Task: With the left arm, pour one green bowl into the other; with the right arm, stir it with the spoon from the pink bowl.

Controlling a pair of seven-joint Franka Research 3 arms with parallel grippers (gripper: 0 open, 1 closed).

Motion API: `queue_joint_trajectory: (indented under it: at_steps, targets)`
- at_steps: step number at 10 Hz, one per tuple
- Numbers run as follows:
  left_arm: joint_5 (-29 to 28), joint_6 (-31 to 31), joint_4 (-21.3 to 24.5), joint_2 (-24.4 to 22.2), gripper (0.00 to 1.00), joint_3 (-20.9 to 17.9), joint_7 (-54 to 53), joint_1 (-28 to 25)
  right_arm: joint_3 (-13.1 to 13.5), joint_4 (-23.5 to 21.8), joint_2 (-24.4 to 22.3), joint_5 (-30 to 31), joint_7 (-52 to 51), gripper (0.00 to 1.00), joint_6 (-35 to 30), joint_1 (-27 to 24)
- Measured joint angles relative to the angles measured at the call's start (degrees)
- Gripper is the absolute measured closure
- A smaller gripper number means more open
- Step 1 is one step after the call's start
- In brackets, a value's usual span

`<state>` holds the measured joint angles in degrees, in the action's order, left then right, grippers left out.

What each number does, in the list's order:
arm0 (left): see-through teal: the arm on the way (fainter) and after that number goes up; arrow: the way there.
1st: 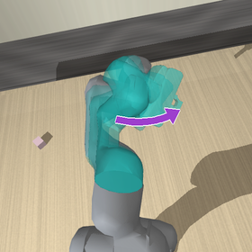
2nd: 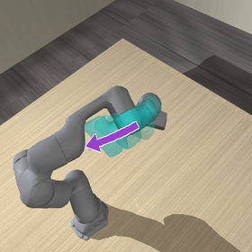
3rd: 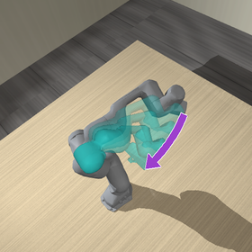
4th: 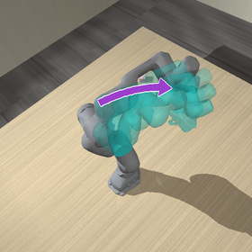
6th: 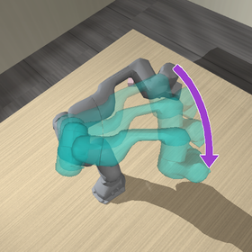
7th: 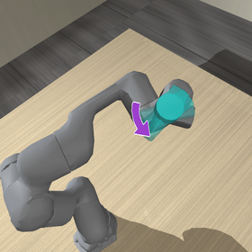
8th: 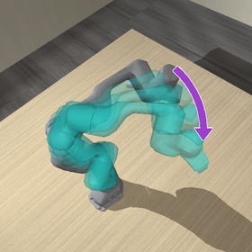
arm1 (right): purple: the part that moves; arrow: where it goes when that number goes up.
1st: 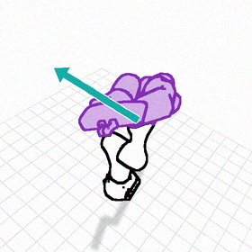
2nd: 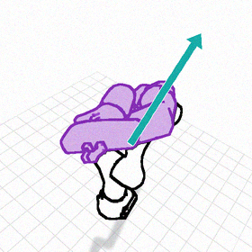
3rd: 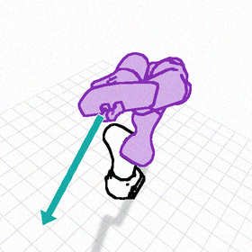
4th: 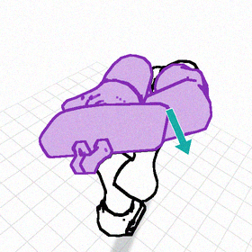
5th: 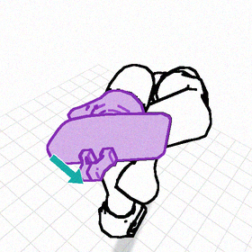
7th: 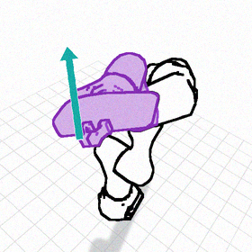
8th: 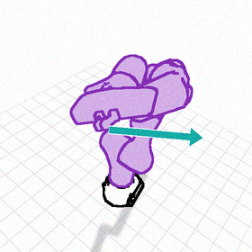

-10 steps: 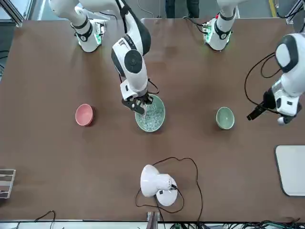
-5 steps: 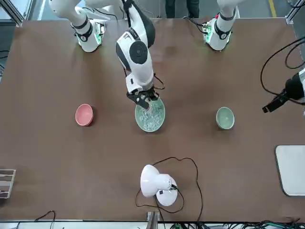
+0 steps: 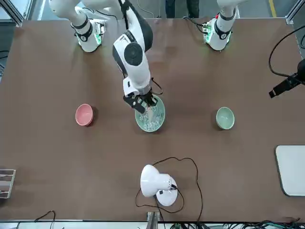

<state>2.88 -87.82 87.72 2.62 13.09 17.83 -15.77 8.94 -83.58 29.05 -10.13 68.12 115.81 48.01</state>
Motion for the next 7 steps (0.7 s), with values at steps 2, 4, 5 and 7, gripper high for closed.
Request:
queue_joint_trajectory:
  at_steps: [2, 4, 5, 7]
  targets:
    - [-1.4, 2.8, -1.7, -0.2, 0.0, 0.0, -0.3, 0.9, 0.0, 0.2, 0.0, 0.0, -2.1, 0.94, -3.8, -1.6]
    - [-1.6, 5.8, -5.2, -0.8, 0.0, 0.1, -2.6, 0.9, -0.3, 0.6, -0.3, -0.1, -2.3, 0.94, -5.4, -1.5]
    - [-1.6, 6.1, -5.6, -1.3, 0.0, 0.4, -4.3, 0.9, -0.4, 1.2, -1.2, -0.1, -2.3, 0.94, -6.2, -1.3]
    - [-1.6, 6.2, -5.6, -1.5, 0.0, 1.1, -6.0, 1.0, -0.4, 2.2, -5.0, -0.6, -4.4, 0.94, -10.5, -1.4]
